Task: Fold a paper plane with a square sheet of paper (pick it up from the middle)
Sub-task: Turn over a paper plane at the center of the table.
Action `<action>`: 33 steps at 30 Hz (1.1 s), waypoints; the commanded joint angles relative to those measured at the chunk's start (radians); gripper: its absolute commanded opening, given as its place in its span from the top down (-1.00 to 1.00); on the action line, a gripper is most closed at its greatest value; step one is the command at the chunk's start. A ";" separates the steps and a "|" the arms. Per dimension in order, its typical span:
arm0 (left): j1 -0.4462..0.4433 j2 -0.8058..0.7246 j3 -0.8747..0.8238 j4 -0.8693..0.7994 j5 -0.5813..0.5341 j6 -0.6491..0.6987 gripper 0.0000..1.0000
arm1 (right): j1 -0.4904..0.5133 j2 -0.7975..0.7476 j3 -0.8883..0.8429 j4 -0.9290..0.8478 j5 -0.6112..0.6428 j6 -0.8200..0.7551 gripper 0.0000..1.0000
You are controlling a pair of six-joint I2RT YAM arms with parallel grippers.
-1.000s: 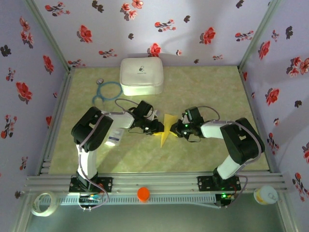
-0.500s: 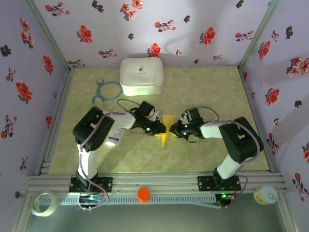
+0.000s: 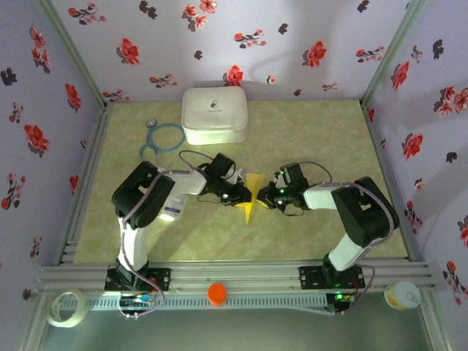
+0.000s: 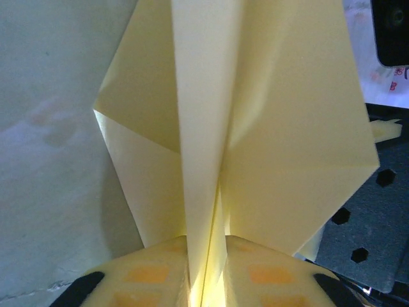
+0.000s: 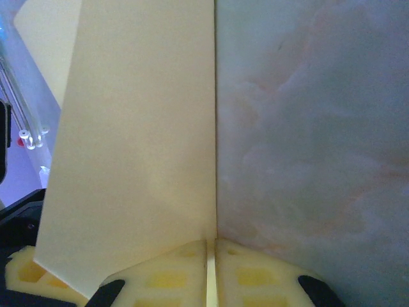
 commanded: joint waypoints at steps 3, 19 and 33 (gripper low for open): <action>-0.009 0.015 0.023 0.013 0.018 -0.009 0.68 | 0.009 0.023 -0.016 0.031 -0.013 0.026 0.74; -0.015 0.032 0.051 -0.044 -0.008 0.013 0.79 | 0.008 0.023 -0.021 0.049 -0.016 0.038 0.73; -0.021 -0.114 0.149 -0.431 -0.392 0.115 0.96 | 0.003 -0.066 -0.016 -0.026 0.064 0.006 0.70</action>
